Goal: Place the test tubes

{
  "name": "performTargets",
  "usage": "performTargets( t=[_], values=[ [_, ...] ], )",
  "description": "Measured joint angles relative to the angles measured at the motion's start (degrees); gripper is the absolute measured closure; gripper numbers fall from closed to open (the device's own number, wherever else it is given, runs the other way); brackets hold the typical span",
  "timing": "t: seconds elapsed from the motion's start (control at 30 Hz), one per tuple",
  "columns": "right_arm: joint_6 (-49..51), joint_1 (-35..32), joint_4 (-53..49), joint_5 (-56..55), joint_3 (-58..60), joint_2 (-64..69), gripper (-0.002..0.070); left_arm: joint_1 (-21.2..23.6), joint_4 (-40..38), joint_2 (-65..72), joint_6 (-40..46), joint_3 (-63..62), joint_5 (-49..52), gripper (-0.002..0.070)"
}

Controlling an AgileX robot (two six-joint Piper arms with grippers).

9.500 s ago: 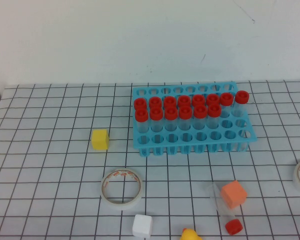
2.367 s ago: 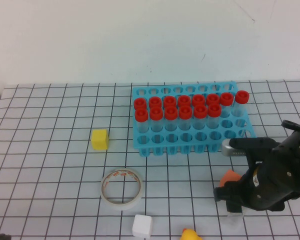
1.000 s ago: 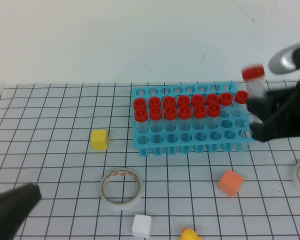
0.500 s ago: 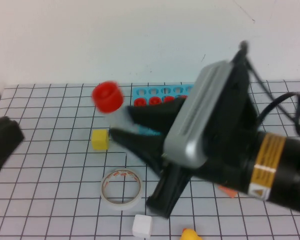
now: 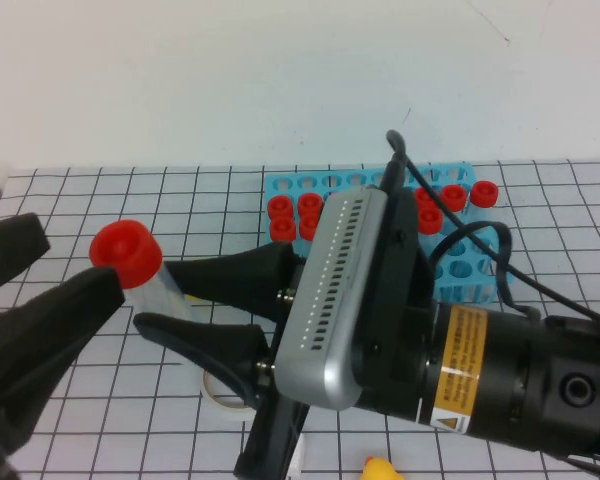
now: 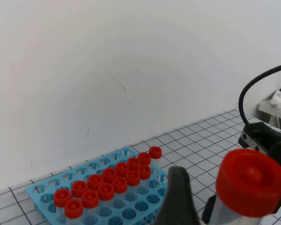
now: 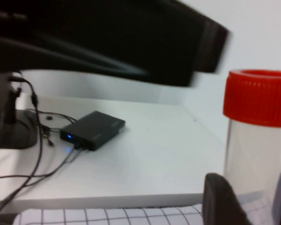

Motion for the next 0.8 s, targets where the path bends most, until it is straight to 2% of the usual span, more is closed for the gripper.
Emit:
performTargets(
  t=[0.3,0.4,0.53,0.8],
  values=[
    [1.3,0.0,-1.2,-1.9,0.0,0.6,0.0444,0.0,-3.5,5.8,2.4,0.0,2.2,0.0196],
    [2.3,0.0,-1.2,-1.7,0.0,0.6,0.0444,0.0,-6.2,6.8,6.4,0.0,3.2,0.025],
    [3.1,0.0,-1.4,-1.7,0.0,0.6,0.0444,0.0,-8.2,7.1,13.0,0.0,4.8,0.0407],
    [3.1,0.1,-1.4,-1.4,0.0,0.6,0.0444,0.0,-8.8,7.1,14.5,0.0,5.2,0.0412]
  ],
)
